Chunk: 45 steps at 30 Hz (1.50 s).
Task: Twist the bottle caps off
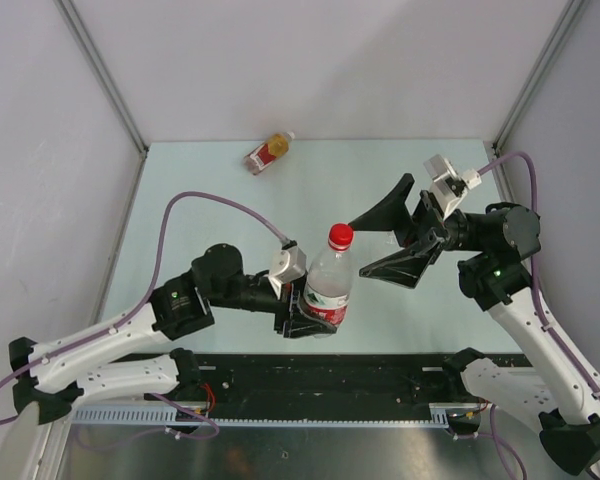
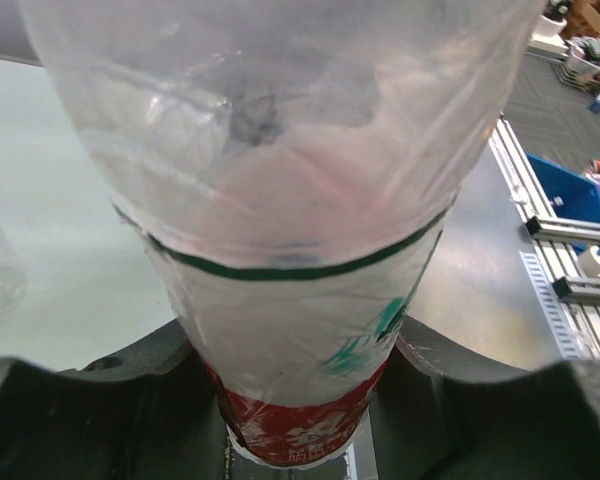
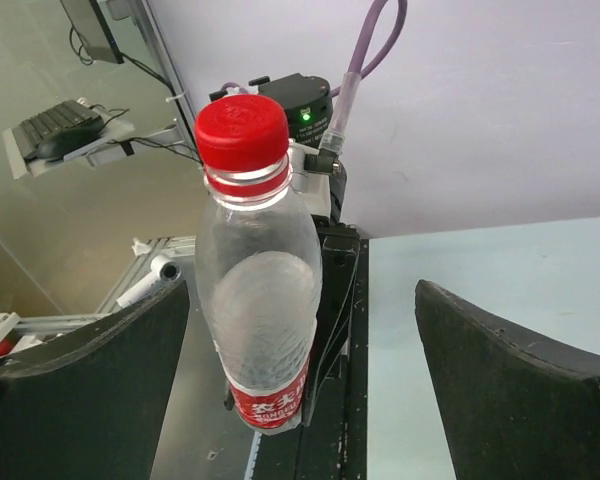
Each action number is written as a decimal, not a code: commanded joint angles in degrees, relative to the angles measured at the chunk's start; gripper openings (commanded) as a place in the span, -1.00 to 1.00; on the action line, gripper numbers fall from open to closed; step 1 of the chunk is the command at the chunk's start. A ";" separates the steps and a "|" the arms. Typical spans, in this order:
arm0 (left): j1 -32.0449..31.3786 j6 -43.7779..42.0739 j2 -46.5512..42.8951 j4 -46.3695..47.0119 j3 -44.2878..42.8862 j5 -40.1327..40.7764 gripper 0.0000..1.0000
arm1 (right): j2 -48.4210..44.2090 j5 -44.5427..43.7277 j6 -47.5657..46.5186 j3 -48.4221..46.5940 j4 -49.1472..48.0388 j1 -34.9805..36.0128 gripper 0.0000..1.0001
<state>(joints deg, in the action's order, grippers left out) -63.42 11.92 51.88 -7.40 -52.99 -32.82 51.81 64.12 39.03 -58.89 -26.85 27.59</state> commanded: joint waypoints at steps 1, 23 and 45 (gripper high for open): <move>-0.14 -1.66 -1.97 2.90 1.17 6.45 -0.97 | -0.69 -2.22 0.16 -0.36 -0.15 -0.84 0.98; -0.20 -0.40 4.64 -10.46 -4.09 34.86 -1.00 | -1.48 -25.75 -1.88 -0.36 11.69 -3.84 0.99; -0.30 1.25 12.79 -14.27 -8.44 38.06 -1.00 | 1.61 -33.45 -8.21 -0.38 19.00 -0.18 0.84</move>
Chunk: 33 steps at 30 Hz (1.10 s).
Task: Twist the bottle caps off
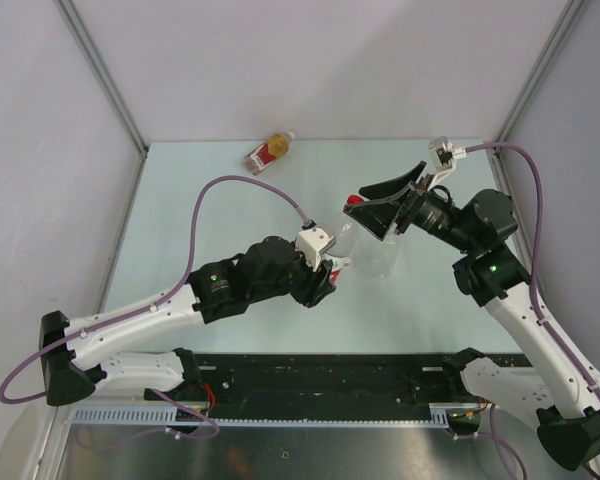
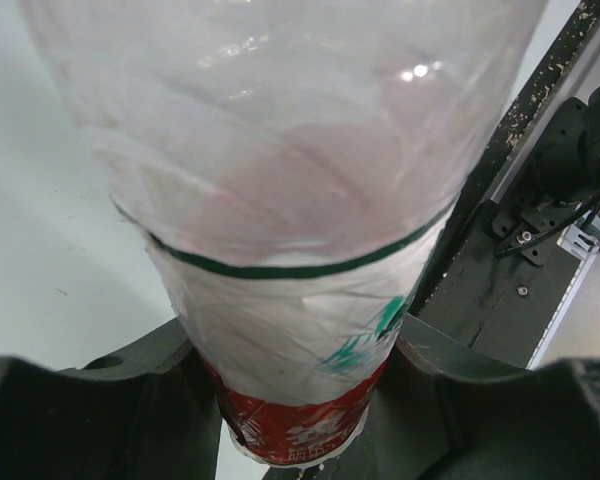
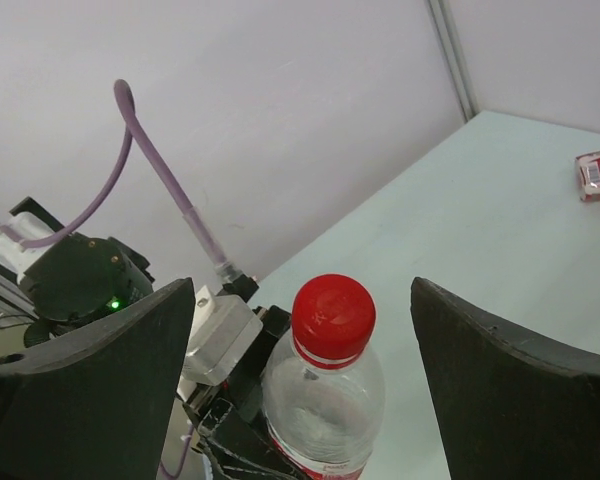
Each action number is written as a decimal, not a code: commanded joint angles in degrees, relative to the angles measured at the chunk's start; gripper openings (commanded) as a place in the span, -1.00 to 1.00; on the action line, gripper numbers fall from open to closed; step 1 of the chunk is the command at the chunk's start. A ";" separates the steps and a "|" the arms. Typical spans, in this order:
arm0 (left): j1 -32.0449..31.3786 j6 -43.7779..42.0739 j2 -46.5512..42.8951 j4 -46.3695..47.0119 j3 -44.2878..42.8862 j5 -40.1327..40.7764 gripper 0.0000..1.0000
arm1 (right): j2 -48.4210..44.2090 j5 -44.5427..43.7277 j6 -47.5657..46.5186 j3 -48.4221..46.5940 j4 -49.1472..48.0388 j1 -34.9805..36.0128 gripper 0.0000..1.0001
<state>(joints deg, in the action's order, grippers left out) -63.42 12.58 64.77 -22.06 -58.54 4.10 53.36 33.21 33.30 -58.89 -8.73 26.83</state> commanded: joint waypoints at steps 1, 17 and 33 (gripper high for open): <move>-0.30 0.60 -0.05 0.33 -2.89 1.16 -1.00 | 0.20 -2.58 -2.55 -0.36 0.94 0.68 0.82; -0.36 0.27 0.34 0.21 -3.03 0.61 -1.00 | 1.63 -1.02 -3.36 -0.43 1.05 1.25 -0.55; -0.31 -3.66 -4.19 6.65 -0.09 -20.10 -1.00 | 2.64 20.59 1.69 -0.31 -13.39 1.21 -0.89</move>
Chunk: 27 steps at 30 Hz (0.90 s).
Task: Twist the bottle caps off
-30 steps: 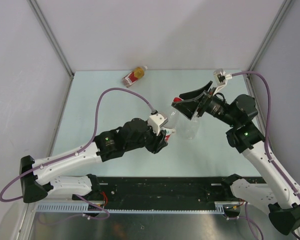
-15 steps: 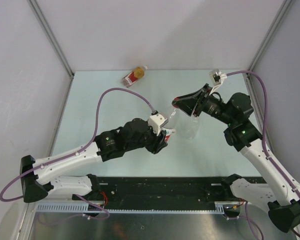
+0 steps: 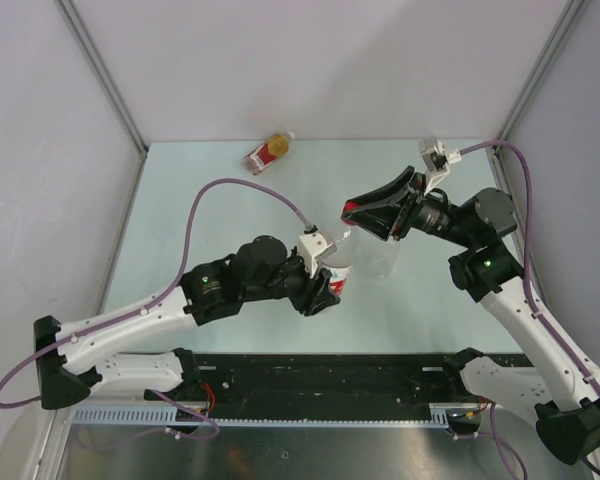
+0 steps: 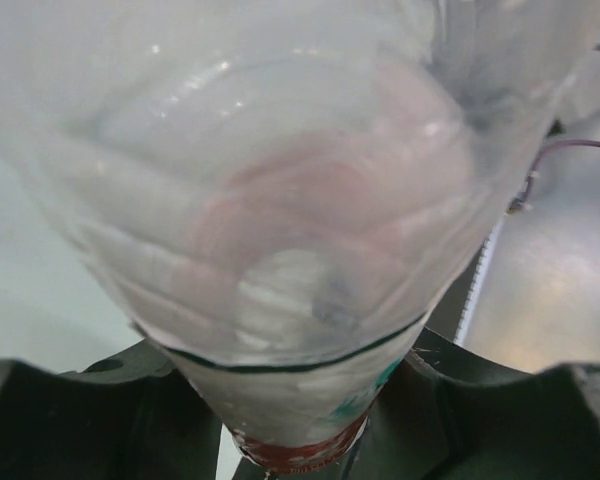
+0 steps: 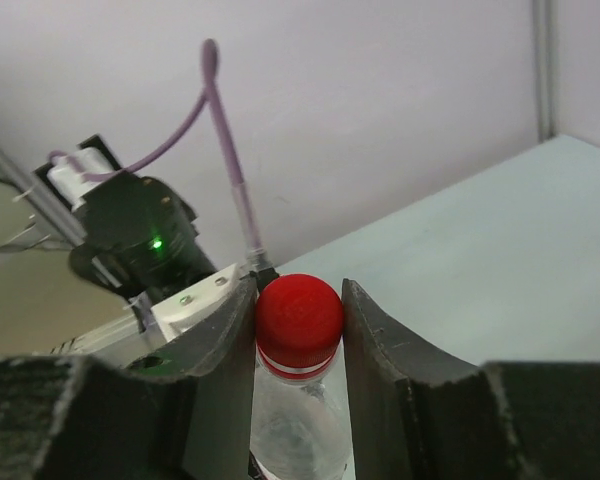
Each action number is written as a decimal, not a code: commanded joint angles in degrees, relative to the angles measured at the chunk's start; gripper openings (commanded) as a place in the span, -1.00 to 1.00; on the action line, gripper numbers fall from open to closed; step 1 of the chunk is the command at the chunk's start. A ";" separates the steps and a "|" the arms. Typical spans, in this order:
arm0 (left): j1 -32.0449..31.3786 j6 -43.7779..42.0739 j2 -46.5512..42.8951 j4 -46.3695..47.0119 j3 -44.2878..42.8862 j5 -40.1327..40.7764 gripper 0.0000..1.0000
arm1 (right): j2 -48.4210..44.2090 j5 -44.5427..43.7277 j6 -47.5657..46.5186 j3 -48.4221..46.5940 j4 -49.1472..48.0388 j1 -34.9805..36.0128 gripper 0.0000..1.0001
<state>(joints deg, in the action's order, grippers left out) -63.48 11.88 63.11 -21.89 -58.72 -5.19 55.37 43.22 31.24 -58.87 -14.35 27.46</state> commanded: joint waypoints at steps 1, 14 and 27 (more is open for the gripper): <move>-0.24 -2.98 -3.07 7.55 0.62 -12.61 -1.00 | 0.75 11.98 4.66 -0.35 -9.02 0.53 -0.89; -0.24 -1.74 -8.06 16.86 4.41 -31.13 -1.00 | 2.32 24.66 14.10 -0.40 -23.76 0.33 -0.88; -0.24 0.84 -8.29 23.51 5.74 -43.93 -1.00 | 1.07 28.44 22.48 -0.45 -38.19 0.01 -0.88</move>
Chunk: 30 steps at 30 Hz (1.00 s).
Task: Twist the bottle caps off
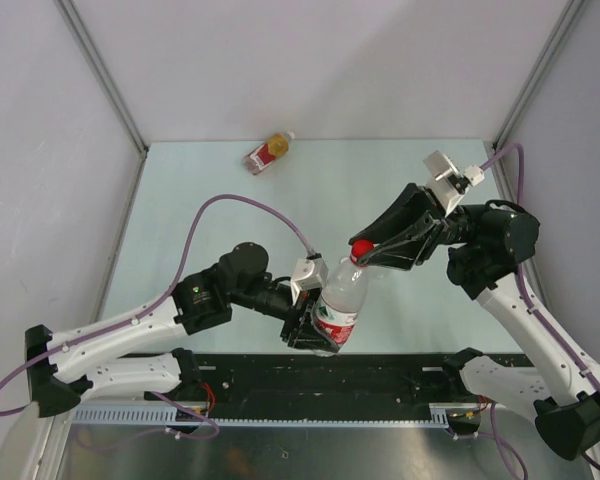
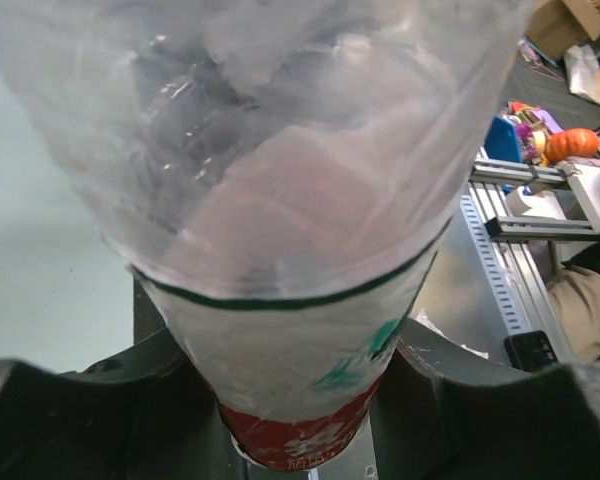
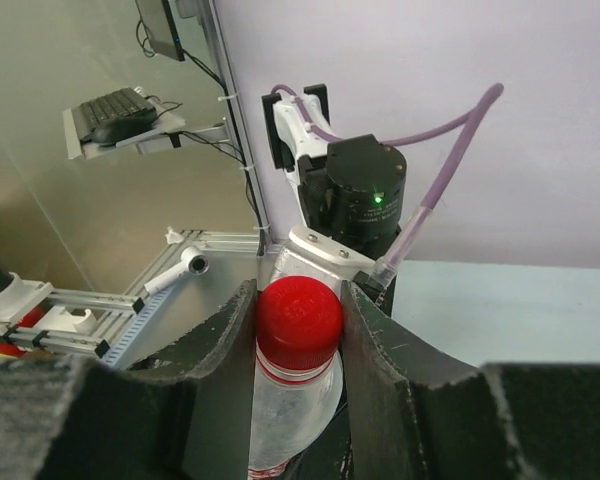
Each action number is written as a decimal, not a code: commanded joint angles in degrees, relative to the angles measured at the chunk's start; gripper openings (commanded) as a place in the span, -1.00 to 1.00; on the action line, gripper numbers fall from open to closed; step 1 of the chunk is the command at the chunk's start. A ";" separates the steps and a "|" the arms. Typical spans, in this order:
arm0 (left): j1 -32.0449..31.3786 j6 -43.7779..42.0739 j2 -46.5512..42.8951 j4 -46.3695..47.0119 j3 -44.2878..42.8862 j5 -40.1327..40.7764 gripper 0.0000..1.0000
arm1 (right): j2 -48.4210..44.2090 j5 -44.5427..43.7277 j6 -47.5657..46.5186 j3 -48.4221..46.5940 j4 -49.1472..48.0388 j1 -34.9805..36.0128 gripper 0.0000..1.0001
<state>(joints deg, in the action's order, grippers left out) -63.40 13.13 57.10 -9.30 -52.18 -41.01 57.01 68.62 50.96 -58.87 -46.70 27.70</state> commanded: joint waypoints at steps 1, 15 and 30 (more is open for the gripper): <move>-0.32 -0.22 -2.05 11.25 -0.67 -8.51 -1.00 | -0.66 2.72 3.06 -0.41 -6.51 -0.39 -0.88; -0.24 0.61 -0.41 12.30 1.33 -6.14 -1.00 | -2.73 -5.69 6.56 -0.42 -9.27 -5.38 -0.87; -0.11 -0.59 0.77 9.74 2.56 8.68 -1.00 | -3.65 -13.60 9.48 -0.39 -8.30 -6.68 -0.88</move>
<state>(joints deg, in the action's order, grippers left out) -63.35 14.72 57.80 -0.16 -49.89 -38.22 54.65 58.65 59.22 -58.85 -53.89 21.47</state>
